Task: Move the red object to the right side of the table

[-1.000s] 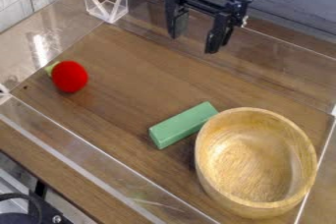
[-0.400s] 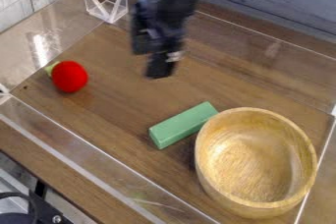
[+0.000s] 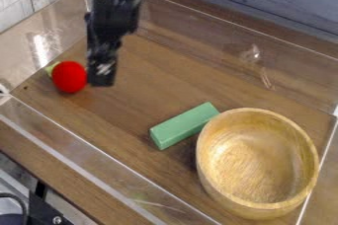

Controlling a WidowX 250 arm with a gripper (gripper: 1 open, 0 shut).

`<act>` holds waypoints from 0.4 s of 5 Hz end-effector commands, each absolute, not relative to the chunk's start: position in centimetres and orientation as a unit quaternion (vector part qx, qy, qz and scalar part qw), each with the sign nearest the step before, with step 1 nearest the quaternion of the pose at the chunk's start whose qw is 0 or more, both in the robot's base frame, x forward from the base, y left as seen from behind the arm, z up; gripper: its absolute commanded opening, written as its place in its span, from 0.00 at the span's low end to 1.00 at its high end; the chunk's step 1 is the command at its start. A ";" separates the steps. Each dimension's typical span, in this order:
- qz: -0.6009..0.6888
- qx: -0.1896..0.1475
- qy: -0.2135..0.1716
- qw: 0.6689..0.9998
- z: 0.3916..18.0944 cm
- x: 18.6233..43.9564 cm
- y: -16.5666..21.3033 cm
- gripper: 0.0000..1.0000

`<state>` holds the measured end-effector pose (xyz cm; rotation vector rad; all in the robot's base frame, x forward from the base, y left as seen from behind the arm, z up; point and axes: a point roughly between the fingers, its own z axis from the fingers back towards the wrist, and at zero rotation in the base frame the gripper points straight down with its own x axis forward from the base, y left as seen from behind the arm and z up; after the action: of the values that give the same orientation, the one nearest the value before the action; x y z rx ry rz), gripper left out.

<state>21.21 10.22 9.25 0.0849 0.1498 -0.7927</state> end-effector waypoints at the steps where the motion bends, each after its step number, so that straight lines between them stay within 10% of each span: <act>1: -0.432 0.066 0.054 0.898 8.3 20.8 11.8 1.00; 2: -0.422 0.075 0.052 0.902 8.6 20.7 13.8 1.00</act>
<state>19.99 13.35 7.60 0.1190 0.1332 -0.8731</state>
